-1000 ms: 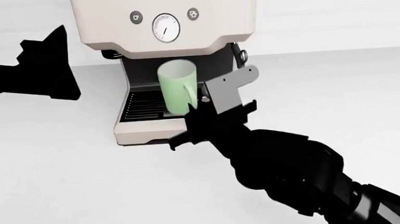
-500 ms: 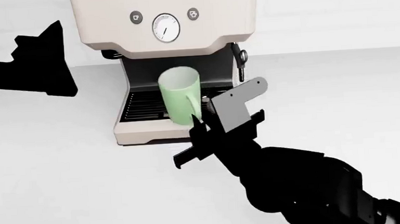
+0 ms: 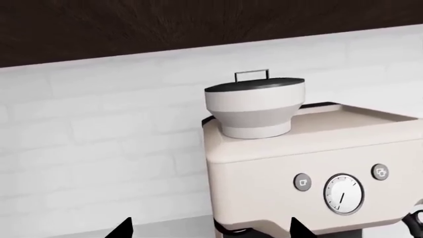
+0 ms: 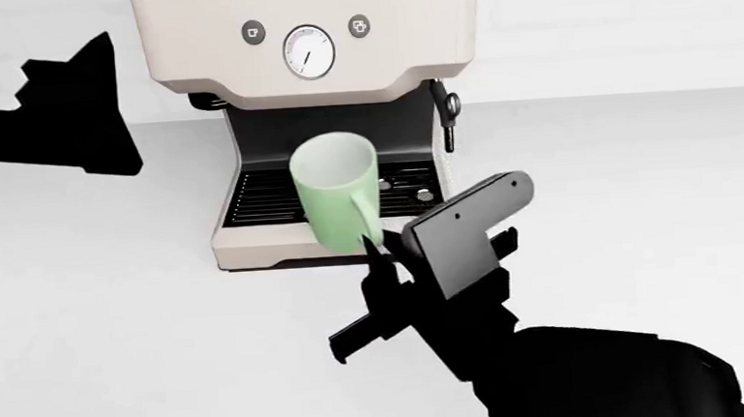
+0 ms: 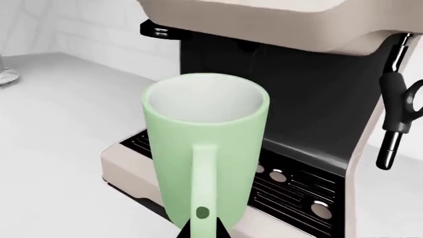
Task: Pick the mug from under the coffee machine dispenser and place it on the counter.
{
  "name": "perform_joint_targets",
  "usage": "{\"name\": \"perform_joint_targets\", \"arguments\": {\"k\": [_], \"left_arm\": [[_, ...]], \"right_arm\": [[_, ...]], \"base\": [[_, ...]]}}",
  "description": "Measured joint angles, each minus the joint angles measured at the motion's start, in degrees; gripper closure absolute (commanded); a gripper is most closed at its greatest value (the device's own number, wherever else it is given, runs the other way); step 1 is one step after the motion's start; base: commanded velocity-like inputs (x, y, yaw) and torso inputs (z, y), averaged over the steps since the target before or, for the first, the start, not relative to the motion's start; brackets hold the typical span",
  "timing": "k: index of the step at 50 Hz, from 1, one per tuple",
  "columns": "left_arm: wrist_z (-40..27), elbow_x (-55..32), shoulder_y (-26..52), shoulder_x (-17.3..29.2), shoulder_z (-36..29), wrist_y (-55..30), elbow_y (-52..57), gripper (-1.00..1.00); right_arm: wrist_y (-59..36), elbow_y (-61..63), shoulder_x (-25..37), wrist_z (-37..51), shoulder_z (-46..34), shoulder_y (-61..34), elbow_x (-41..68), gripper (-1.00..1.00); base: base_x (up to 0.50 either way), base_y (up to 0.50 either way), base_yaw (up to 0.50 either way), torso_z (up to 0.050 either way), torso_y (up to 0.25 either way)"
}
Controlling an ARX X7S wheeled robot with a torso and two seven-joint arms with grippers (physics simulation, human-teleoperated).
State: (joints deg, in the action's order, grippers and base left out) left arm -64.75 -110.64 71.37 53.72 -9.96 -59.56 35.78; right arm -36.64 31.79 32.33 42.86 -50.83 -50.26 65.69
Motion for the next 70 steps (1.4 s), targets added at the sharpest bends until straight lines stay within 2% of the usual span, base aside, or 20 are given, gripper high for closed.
{"name": "perform_joint_targets", "arguments": {"k": [40,70], "left_arm": [[-0.09,-0.32,0.65,0.27,-0.23,1.14,0.4,-1.0],[-0.18,-0.73,1.98,0.33,-0.84,1.62,0.14,-1.0]], "right_arm": [[-0.29,24.85,12.73,20.31,6.99,-2.79,13.45,1.0],[20.42,27.07,32.19,28.77,2.92,-4.72,11.64,1.0]], "base": [[0.0,0.0,0.0,0.0,0.0],[0.0,0.0,0.0,0.0,0.0]]}}
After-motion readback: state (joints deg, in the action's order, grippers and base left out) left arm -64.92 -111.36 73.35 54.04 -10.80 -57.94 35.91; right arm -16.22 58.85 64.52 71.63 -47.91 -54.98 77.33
